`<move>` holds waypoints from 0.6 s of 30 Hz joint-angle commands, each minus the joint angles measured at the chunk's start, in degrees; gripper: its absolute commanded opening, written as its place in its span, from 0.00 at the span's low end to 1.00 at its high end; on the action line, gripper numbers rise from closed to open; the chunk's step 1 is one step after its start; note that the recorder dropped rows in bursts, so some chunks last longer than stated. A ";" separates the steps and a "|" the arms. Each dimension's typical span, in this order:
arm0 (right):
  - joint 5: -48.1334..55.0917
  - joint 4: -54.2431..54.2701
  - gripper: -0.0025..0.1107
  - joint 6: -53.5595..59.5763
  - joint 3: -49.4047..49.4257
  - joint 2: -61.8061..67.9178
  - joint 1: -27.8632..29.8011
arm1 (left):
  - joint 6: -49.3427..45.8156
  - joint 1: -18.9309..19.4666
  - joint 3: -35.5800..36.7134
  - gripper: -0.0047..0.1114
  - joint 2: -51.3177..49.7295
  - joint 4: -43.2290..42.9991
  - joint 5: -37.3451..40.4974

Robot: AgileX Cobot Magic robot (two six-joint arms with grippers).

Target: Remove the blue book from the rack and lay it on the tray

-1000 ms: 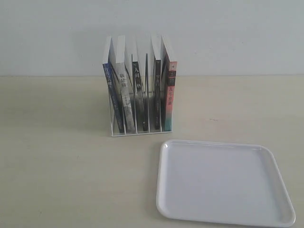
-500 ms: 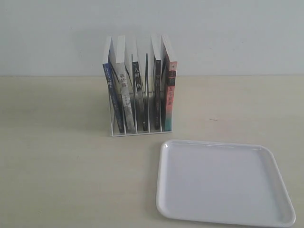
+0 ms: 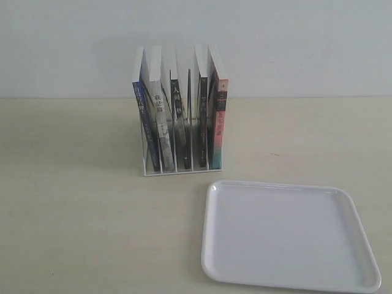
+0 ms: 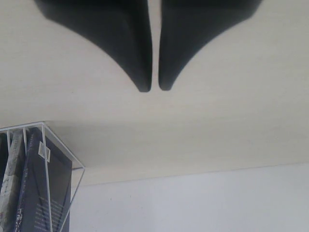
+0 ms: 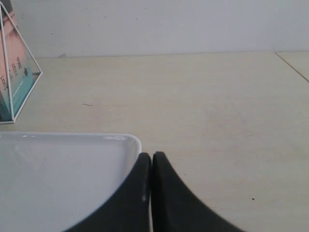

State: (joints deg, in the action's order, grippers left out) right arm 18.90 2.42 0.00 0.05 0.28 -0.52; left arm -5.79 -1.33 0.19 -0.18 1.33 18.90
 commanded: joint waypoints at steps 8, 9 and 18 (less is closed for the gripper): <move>-0.31 -0.19 0.02 0.00 -0.05 -0.28 -0.07 | -0.22 0.11 -0.19 0.08 0.18 0.14 -0.91; -0.31 -0.19 0.02 0.00 -0.05 -0.28 -0.07 | -0.22 0.11 -0.19 0.08 0.18 0.14 -0.91; -1.11 -0.26 0.02 0.54 -0.05 -0.28 -0.07 | -0.22 0.11 -0.19 0.08 0.18 0.14 -0.91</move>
State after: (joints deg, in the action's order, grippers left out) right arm 18.90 2.53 0.00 0.05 0.28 -0.52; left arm -5.79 -1.33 0.19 -0.18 1.33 18.90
